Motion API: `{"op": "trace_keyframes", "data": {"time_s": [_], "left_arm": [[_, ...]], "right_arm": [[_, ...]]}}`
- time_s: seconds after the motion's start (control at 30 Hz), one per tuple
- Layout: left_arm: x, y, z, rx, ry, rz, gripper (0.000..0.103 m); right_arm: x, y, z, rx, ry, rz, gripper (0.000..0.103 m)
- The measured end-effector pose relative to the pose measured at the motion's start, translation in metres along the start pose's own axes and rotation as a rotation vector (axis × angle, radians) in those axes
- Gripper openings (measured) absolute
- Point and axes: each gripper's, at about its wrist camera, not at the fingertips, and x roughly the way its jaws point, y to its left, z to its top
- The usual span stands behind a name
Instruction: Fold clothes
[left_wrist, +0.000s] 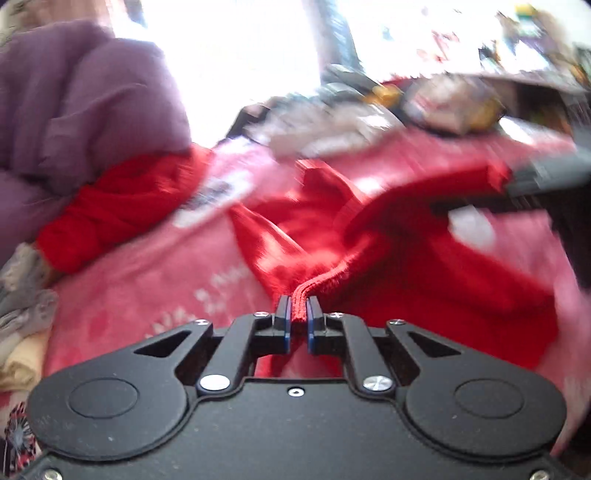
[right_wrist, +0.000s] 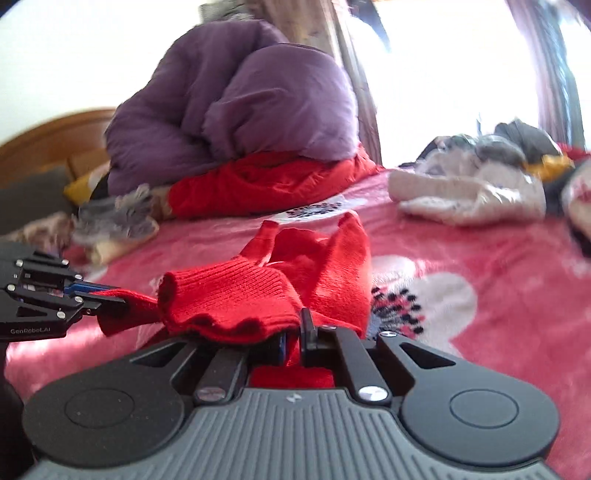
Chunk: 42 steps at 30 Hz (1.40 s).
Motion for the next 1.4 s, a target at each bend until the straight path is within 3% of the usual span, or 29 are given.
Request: {"op": "trace_keyframes", "data": {"time_s": [0.13,0.23,0.5,0.63,0.73,0.87,1.0,1.17,1.4], "left_arm": [[-0.012,0.011,0.020,-0.103,-0.067,0.073,0.007],[-0.022,0.013,0.031,-0.100,-0.095,0.151,0.007],[-0.041,0.031,0.042,0.106,-0.044,0.309,0.007],[-0.048,0.081,0.048,-0.050,0.035,0.216,0.007],[-0.061,0.110,0.052,-0.141,0.061,0.195,0.007],[-0.086,0.132,0.059,-0.189,0.086,0.206,0.007],[-0.089,0.160,0.057,-0.250,0.165,0.233,0.007],[-0.078,0.199,0.045,-0.388,0.278,0.214,0.007],[-0.039,0.228,0.029,-0.436,0.371,0.272,0.007]], "right_arm": [[0.001,-0.022,0.001,0.124,-0.006,0.023,0.008],[0.001,-0.034,0.000,0.179,0.001,0.052,0.008],[0.008,-0.041,-0.006,0.206,0.043,0.079,0.009],[0.008,-0.041,-0.005,0.214,0.047,0.092,0.009],[0.008,-0.040,-0.005,0.213,0.043,0.095,0.009],[0.009,-0.042,-0.004,0.219,0.041,0.101,0.009],[0.010,-0.042,-0.005,0.220,0.045,0.109,0.009],[0.010,-0.042,-0.005,0.221,0.045,0.111,0.009],[0.012,-0.044,-0.006,0.223,0.055,0.112,0.009]]}}
